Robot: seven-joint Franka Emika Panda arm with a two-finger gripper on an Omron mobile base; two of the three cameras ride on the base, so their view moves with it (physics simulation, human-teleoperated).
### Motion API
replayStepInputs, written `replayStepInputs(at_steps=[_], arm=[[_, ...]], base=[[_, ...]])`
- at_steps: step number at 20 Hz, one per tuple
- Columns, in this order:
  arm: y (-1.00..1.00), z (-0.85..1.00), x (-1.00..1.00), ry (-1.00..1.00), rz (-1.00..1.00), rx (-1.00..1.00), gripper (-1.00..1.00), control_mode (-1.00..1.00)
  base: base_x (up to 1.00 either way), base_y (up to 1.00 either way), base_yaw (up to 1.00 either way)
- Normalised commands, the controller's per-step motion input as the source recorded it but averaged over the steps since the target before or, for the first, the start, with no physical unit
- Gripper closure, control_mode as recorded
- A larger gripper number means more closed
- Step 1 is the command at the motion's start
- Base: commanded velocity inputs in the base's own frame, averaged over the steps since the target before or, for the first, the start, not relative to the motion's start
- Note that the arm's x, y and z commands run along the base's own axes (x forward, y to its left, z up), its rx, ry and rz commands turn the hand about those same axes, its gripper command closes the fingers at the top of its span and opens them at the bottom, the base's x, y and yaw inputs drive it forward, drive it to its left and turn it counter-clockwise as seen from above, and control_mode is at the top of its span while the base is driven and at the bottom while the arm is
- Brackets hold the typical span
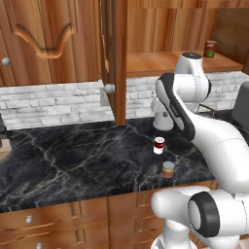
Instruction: Pick the cans from the counter and place them in their designated side in the cabinet.
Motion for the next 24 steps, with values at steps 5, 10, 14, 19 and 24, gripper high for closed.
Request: replayStepInputs(at_steps=[5,10,14,19,24], arm=[[0.04,-0.02,-0.09,0.0,0.0,0.0,-1.0,-1.0],[0.0,-0.18,-0.17,0.0,0.0,0.0,-1.0,-1.0],[0.0,-0.21,-0.07,0.01,0.0,0.0,-1.0,-1.0],[0.0,-0.15,0.0,0.01,0.0,0.0,-1.0,-1.0],[0.0,-0.2,-0.01,0.01,0.0,0.0,-1.0,-1.0]], base=[[0.0,0.0,0.0],[0.0,0.0,0.0],[0.0,0.0,0.0],[0.0,0.0,0.0],[0.0,0.0,0.0]])
